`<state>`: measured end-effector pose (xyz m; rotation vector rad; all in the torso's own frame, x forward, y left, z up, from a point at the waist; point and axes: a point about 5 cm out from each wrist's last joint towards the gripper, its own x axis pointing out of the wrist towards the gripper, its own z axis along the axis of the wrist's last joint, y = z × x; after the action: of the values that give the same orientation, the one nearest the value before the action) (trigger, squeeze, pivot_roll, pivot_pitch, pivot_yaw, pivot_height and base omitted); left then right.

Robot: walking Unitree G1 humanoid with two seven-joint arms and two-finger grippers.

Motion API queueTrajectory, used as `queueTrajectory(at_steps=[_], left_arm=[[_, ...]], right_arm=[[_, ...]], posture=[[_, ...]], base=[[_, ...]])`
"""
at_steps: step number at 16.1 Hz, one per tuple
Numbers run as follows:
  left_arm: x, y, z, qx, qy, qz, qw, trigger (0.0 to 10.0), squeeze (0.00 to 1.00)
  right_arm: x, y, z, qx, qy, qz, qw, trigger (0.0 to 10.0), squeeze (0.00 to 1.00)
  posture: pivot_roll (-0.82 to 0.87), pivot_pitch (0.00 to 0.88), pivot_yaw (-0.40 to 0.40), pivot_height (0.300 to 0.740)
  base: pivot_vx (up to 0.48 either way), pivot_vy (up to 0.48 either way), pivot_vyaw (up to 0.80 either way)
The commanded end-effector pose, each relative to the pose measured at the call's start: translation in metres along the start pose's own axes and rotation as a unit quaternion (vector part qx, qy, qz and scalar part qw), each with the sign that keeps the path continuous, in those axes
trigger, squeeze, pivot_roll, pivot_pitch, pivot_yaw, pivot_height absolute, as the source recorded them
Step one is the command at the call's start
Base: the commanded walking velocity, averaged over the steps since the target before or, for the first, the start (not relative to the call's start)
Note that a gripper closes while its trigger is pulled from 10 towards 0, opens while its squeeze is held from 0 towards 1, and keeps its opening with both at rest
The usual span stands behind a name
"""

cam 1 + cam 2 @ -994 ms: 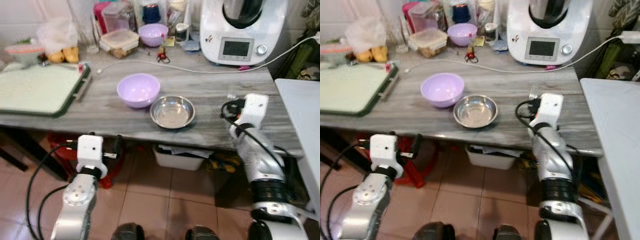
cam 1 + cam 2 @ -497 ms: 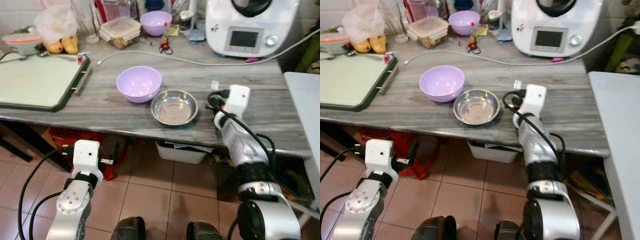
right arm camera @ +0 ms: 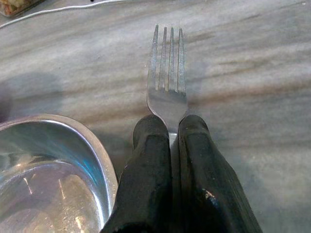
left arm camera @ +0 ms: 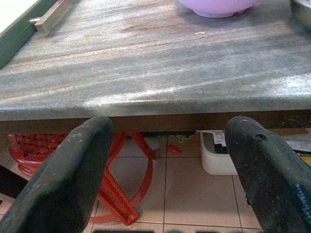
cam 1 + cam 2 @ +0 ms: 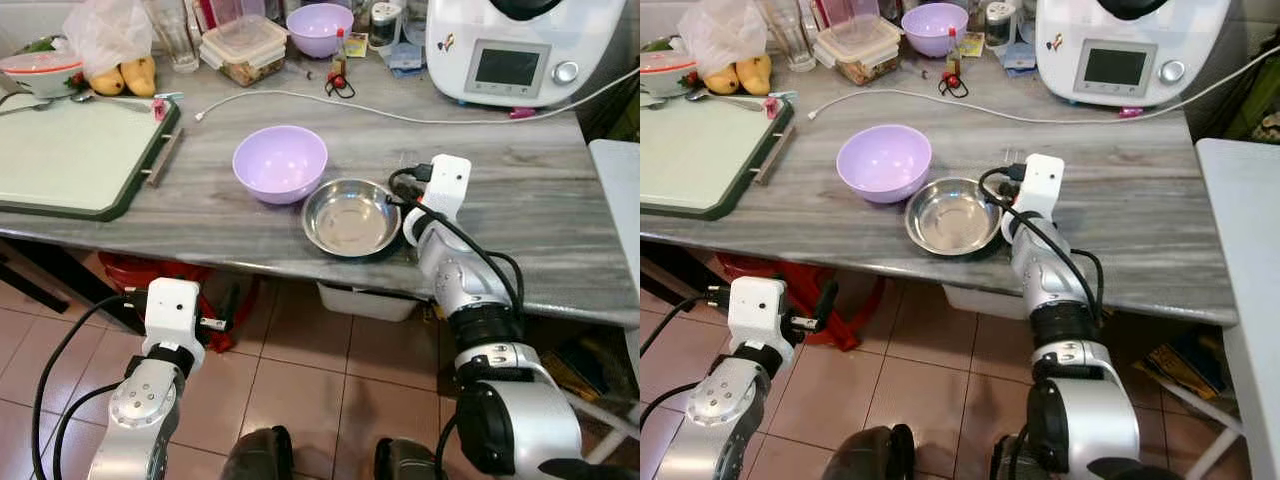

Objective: Setting the table

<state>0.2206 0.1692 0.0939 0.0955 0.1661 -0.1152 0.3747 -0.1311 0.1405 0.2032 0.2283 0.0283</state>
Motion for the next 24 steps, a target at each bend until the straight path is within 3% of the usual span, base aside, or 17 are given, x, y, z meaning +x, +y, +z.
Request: queueTrajectory(at_steps=[1, 3, 9, 17, 18, 19, 20, 21, 22, 23, 24], left_arm=[[-0.003, 0.001, 0.0, -0.001, 0.004, -0.002, 1.0, 10.0, 0.0], [-0.002, 0.0, 0.0, -0.003, 0.005, -0.006, 1.0, 10.0, 0.0], [-0.001, -0.004, 0.001, -0.01, 0.007, -0.013, 1.0, 10.0, 0.0], [0.001, -0.006, 0.0, -0.015, 0.009, -0.016, 1.0, 10.0, 0.0], [0.001, -0.007, 0.0, -0.016, 0.009, -0.016, 1.0, 10.0, 0.0], [0.002, -0.007, 0.0, -0.016, 0.009, -0.016, 1.0, 10.0, 0.0], [0.002, -0.007, 0.0, -0.017, 0.009, -0.016, 1.0, 10.0, 0.0], [0.003, -0.007, 0.0, -0.018, 0.009, -0.016, 1.0, 10.0, 0.0], [0.003, -0.008, 0.0, -0.018, 0.009, -0.016, 1.0, 10.0, 0.0], [0.003, -0.008, 0.0, -0.018, 0.009, -0.016, 1.0, 10.0, 0.0], [0.003, -0.008, 0.0, -0.018, 0.009, -0.016, 1.0, 10.0, 0.0]], right_arm=[[-0.004, -0.003, -0.018, -0.005, 0.034, -0.013, 0.999, 10.0, 0.0], [-0.008, -0.013, -0.027, -0.016, 0.053, -0.043, 0.998, 10.0, 0.0], [-0.011, -0.023, -0.03, -0.045, 0.068, -0.075, 0.994, 10.0, 0.0], [-0.02, -0.02, -0.042, -0.049, 0.093, -0.071, 0.992, 10.0, 0.0], [-0.021, -0.02, -0.044, -0.051, 0.096, -0.069, 0.992, 10.0, 0.33], [-0.023, -0.021, -0.045, -0.053, 0.099, -0.067, 0.991, 10.0, 0.33], [-0.024, -0.022, -0.046, -0.056, 0.1, -0.067, 0.991, 10.0, 0.45], [-0.027, -0.024, -0.048, -0.061, 0.103, -0.068, 0.99, 10.0, 0.73], [-0.029, -0.023, -0.049, -0.063, 0.105, -0.067, 0.99, 10.0, 0.9], [-0.032, -0.023, -0.053, -0.066, 0.11, -0.066, 0.99, 10.0, 1.0], [-0.034, -0.023, -0.054, -0.066, 0.112, -0.066, 0.989, 10.0, 1.0]], posture=[[0.09, 0.187, 0.082, 0.74], [0.09, 0.187, 0.081, 0.74], [0.08, 0.187, 0.077, 0.74], [0.07, 0.181, 0.071, 0.74], [0.07, 0.18, 0.07, 0.74], [0.07, 0.178, 0.069, 0.74], [0.07, 0.179, 0.069, 0.74], [0.07, 0.177, 0.066, 0.74], [0.06, 0.177, 0.065, 0.74], [0.06, 0.175, 0.064, 0.74], [0.06, 0.175, 0.064, 0.74]], base=[[0.0, 0.0, 0.0], [0.0, 0.0, 0.0], [0.0, 0.0, 0.0], [0.0, 0.0, 0.0], [0.0, 0.0, 0.0], [0.0, 0.0, 0.0], [0.0, 0.0, 0.0], [0.0, 0.0, 0.0], [0.0, 0.0, 0.0], [0.0, 0.0, 0.0], [0.0, 0.0, 0.0]])
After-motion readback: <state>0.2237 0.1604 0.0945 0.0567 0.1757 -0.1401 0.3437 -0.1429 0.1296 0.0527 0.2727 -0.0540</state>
